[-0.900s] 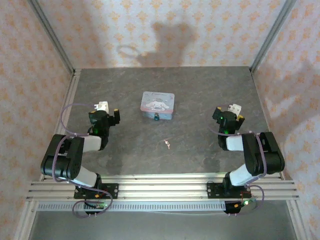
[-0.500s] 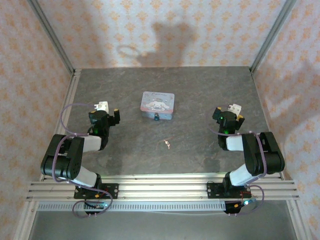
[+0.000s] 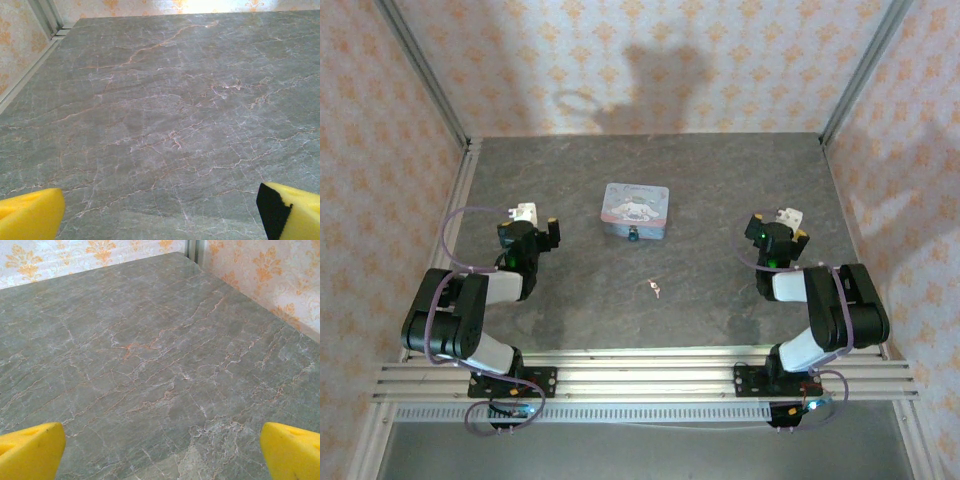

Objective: Unlock the padlock with the key

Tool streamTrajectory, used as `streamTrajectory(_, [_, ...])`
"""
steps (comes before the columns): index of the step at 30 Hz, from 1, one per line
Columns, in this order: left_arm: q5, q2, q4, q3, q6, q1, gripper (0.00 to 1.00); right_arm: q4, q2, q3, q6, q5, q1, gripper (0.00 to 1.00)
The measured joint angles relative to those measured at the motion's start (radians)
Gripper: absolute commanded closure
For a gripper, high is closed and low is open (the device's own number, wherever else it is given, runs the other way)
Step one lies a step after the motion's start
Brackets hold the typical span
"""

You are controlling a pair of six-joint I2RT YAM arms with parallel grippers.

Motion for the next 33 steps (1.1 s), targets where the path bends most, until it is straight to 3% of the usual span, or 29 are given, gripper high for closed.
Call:
streamTrajectory(20, [0.0, 0.0, -0.005, 0.002, 0.0, 0.0, 0.0, 0.0, 0.0, 0.0, 0.0, 0.0, 0.0, 0.01])
streamTrajectory(26, [-0.049, -0.078, -0.226, 0.103, -0.029, 0.0, 0.0, -0.106, -0.099, 0.004, -0.003, -0.011, 0.0, 0.01])
streamTrajectory(33, [-0.053, -0.252, -0.591, 0.25, -0.143, 0.0, 0.0, -0.553, -0.271, 0.207, 0.105, 0.019, 0.015, 0.01])
